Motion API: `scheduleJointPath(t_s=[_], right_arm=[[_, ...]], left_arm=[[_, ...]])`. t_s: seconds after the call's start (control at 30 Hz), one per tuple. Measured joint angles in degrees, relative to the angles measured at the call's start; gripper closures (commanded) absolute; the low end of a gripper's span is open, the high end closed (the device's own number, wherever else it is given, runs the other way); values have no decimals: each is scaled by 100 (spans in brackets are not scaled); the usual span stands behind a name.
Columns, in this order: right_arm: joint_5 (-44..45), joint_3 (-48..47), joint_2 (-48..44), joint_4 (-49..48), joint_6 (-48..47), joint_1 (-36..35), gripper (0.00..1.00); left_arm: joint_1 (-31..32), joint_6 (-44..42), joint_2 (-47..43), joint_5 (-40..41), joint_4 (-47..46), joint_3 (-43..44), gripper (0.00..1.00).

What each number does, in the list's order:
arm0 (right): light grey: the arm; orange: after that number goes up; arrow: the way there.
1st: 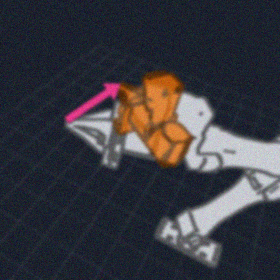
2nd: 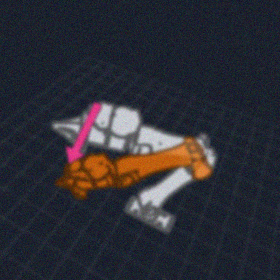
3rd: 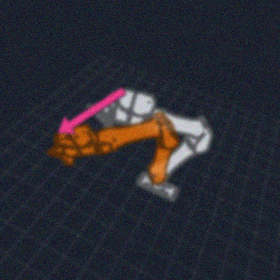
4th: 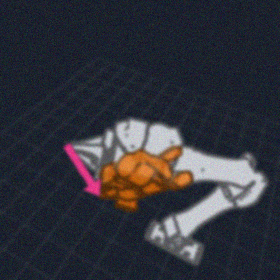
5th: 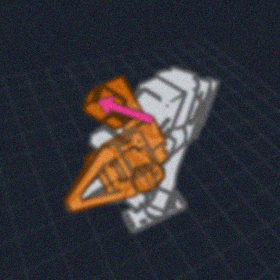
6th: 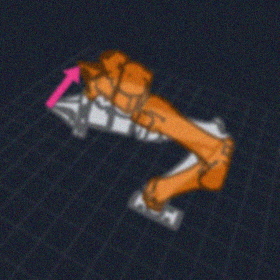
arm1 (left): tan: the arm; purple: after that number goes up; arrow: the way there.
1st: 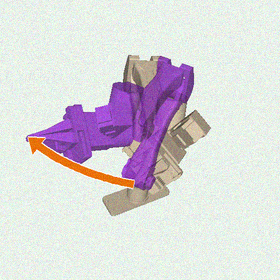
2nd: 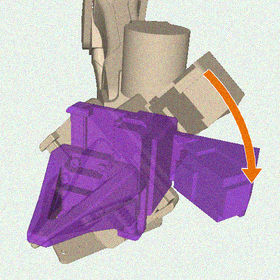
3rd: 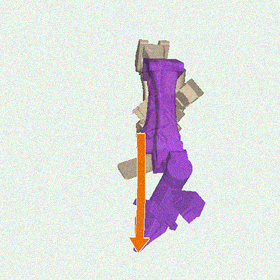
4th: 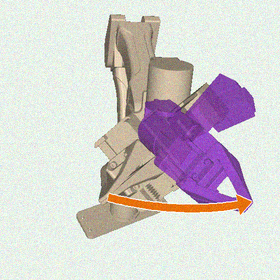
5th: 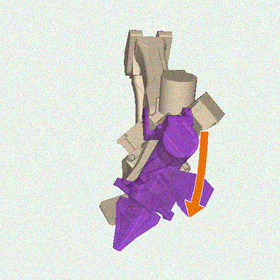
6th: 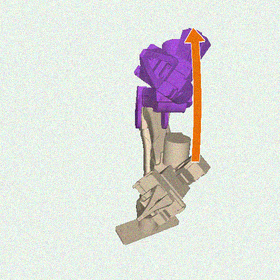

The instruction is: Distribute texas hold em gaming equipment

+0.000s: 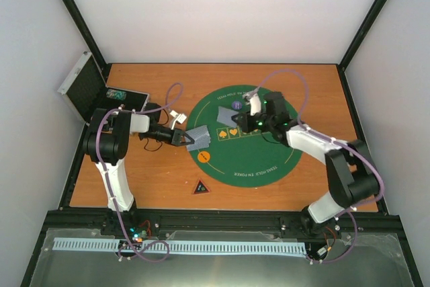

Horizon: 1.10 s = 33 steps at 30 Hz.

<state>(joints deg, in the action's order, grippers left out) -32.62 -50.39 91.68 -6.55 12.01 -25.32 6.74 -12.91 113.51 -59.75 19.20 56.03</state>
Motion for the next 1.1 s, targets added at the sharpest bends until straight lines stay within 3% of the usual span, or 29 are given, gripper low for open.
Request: scheduleJointPath(t_s=[0.17,0.33,0.53,0.73,0.93,1.1], right_arm=[[190,55,-1115,339,210,680,97],[444,55,-1976,811,417,1071,97],[485,190,-2422,1419,656,1368,97],[573,699,-2916,1810,737,1373,97],[586,920,-3257,2035,734,1373,97],[442,964,-3335,2133,732,1373,97]], left_arm=[[-2,-197,-273,236,284,90,99],[-111,-483,-1279,553,793,352,99],[-822,-570,-2229,588,1375,977,99],[-1860,-675,-3338,693,1720,332,99],[-2050,-833,-4299,782,1897,-514,99],[-2131,-866,-4618,848,1912,-619,99]])
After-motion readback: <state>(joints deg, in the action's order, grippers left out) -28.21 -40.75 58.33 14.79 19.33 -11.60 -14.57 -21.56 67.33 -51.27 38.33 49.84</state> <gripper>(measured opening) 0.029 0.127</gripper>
